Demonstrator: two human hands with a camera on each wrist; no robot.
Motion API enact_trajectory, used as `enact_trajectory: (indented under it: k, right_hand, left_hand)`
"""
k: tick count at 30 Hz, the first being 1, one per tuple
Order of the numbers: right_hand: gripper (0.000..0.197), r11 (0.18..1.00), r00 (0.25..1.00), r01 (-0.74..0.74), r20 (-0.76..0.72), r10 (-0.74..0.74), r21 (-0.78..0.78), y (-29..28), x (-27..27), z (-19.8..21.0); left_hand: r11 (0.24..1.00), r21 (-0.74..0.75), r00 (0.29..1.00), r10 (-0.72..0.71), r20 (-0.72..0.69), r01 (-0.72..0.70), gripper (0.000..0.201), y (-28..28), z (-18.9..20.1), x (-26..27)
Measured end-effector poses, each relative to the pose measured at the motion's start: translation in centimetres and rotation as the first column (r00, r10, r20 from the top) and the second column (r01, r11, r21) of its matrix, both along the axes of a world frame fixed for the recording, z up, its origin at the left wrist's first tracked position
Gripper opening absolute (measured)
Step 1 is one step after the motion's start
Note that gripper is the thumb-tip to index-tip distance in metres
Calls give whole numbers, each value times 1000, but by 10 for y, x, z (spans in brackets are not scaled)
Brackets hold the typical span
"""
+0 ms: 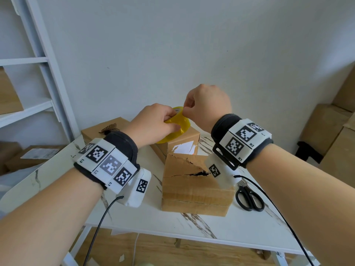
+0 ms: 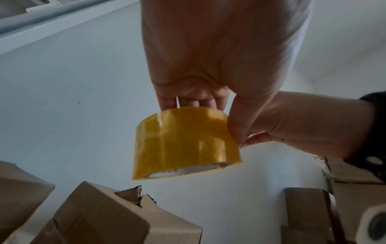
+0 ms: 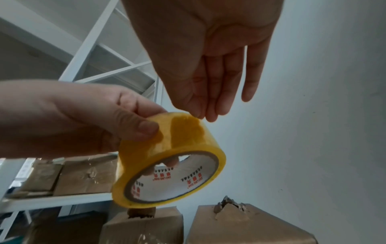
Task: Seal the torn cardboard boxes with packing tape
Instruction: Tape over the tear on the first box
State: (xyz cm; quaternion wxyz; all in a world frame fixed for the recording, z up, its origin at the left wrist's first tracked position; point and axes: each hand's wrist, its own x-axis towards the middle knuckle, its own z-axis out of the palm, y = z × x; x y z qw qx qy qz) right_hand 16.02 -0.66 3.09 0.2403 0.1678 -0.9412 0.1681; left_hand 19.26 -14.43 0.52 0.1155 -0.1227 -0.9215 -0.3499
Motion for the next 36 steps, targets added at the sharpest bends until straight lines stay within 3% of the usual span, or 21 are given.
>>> enact_trajectory:
  k: [5, 9, 14, 18, 27, 32, 36]
  right_hand:
    - [5, 999, 999, -52, 10, 52, -14, 4, -1, -4]
    - [9, 961, 980, -146, 101, 173, -235, 14, -3, -7]
    - [7, 737, 947, -132, 135, 291, -663, 24, -5, -12]
    - [15, 787, 929, -147, 188, 317, -599, 25, -6, -14]
    - [10, 749, 946, -188, 87, 311, -635, 20, -9, -17]
    - [12, 850, 972, -200, 9, 233, -487, 14, -11, -22]
    - [12, 889, 956, -190, 128, 265, -416, 18, -10, -21]
  left_hand:
    - [999, 37, 1000, -23, 12, 22, 17, 0, -1, 0]
    - [988, 139, 997, -72, 40, 66, 10, -3, 0, 0]
    - [944, 319, 989, -120, 87, 86, 13, -6, 3, -1]
    - [941, 332, 992, -92, 83, 59, 13, -7, 1, -4]
    - [927, 372, 993, -86, 78, 51, 8, -5, 1, -5]
    - [930, 363, 992, -98, 77, 63, 10, -4, -1, -6]
    - [966, 255, 997, -62, 39, 50, 6, -5, -1, -9]
